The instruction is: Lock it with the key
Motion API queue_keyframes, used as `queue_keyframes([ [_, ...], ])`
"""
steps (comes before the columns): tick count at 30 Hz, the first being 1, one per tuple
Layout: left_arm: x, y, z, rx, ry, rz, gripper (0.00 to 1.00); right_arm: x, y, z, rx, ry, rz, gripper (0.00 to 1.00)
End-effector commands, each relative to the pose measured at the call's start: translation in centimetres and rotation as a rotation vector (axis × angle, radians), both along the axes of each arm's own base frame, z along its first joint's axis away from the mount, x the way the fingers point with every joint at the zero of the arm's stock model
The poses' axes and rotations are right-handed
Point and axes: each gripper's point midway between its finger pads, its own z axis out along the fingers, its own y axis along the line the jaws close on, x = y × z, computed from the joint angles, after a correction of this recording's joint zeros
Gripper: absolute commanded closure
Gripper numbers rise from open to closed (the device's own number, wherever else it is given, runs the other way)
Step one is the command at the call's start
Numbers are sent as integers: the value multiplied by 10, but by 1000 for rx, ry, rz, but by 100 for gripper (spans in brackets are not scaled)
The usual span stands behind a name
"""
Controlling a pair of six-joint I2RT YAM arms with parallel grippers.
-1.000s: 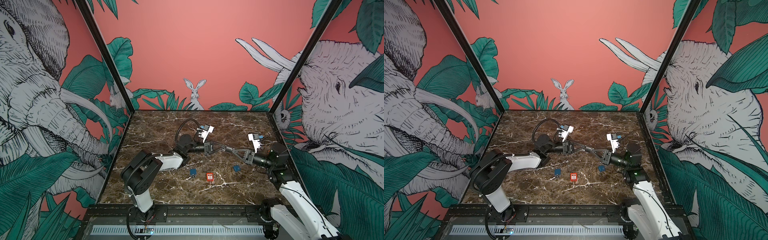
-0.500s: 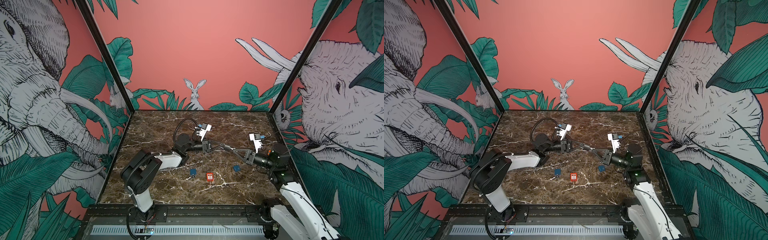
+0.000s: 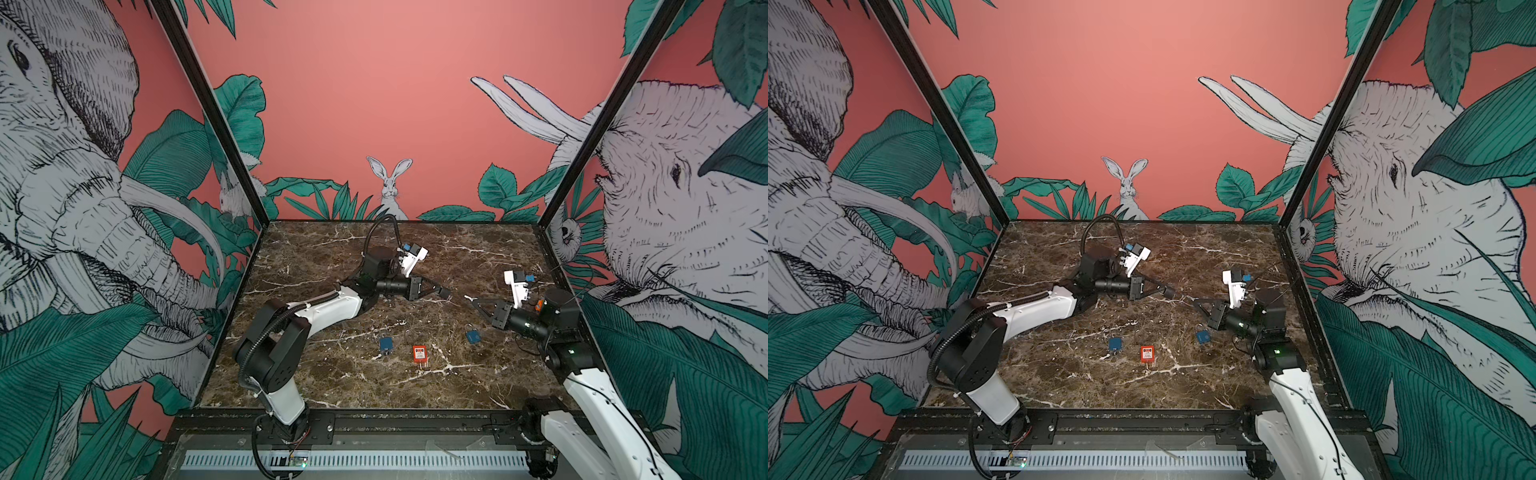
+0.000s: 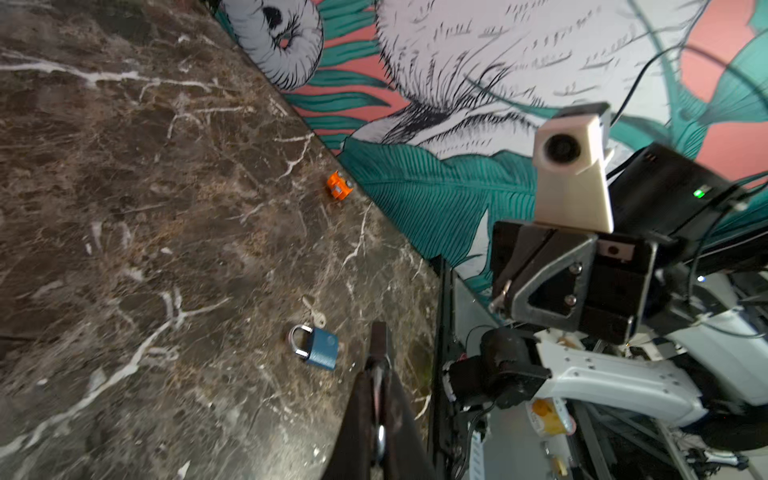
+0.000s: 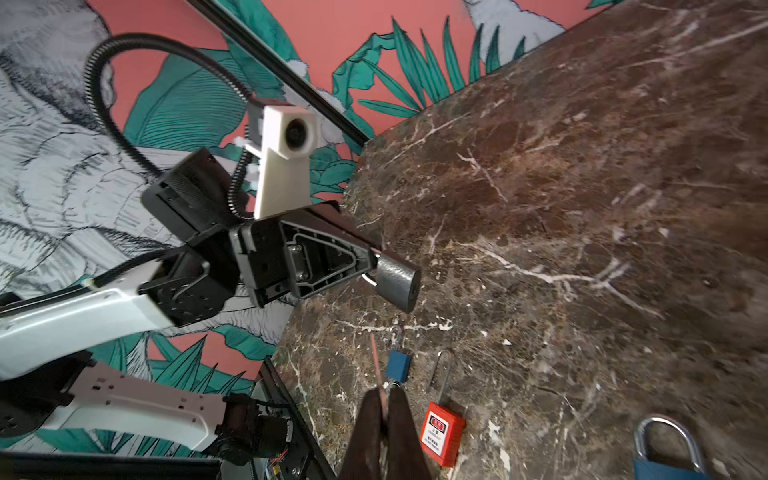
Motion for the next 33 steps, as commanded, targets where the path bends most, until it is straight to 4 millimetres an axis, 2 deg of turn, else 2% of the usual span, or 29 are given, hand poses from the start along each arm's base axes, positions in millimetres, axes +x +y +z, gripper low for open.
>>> queue_keyframes([
  [1, -31, 5, -24, 148, 7, -165, 100, 3, -12, -33, -55, 70, -113, 100],
  [6, -71, -13, -49, 259, -38, -343, 100, 4, -12, -63, -74, 94, -187, 100],
  [8, -81, -20, -60, 277, -11, -398, 100, 3, -8, -74, -89, 103, -204, 100],
  [11, -85, -29, -79, 310, 24, -440, 100, 3, -4, -93, -115, 120, -242, 100],
  [16, -81, -32, -103, 376, 41, -443, 100, 3, -7, -117, -138, 151, -313, 100],
  [20, -78, -32, -118, 426, 57, -453, 100, 3, -9, -126, -144, 150, -334, 100],
  [33, -71, -39, -147, 495, 99, -474, 100, 2, 1, -153, -174, 196, -319, 100],
])
